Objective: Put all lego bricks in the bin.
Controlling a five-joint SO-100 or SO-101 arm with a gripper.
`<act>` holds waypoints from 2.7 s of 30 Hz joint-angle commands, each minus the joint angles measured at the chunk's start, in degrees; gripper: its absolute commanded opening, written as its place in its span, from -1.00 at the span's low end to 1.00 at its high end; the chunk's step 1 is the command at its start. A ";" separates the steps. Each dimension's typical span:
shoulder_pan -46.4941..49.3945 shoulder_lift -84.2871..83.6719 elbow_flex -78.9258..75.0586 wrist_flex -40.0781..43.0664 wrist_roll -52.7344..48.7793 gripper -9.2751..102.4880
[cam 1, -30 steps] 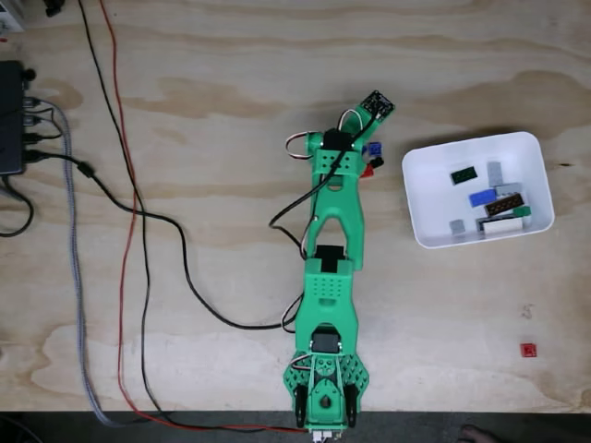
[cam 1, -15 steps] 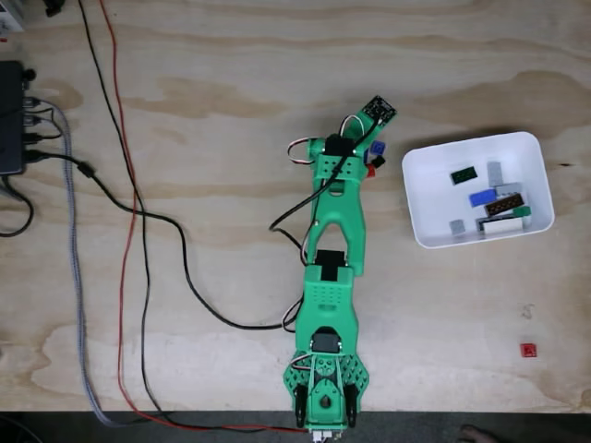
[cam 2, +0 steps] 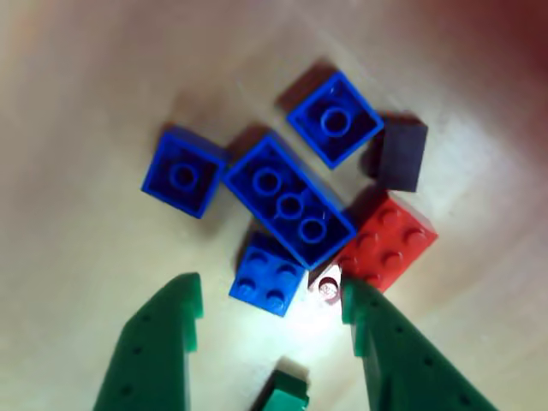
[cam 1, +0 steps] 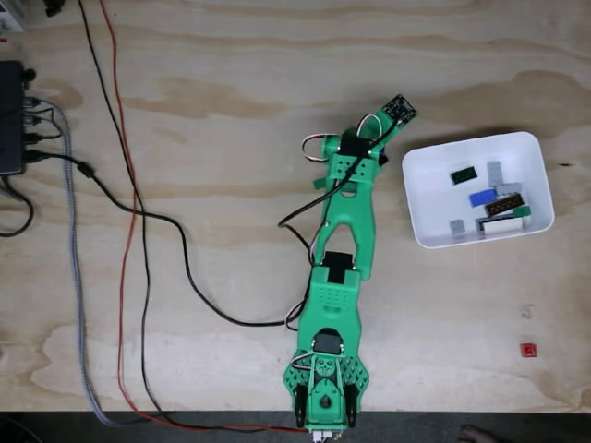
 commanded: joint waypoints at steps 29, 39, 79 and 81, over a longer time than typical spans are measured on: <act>-0.53 5.62 -6.42 8.88 6.24 -0.48; -1.32 6.50 -12.04 12.74 7.03 -0.49; 4.31 30.32 -2.72 3.43 5.45 -0.84; 11.16 35.95 -10.63 7.29 5.89 -0.84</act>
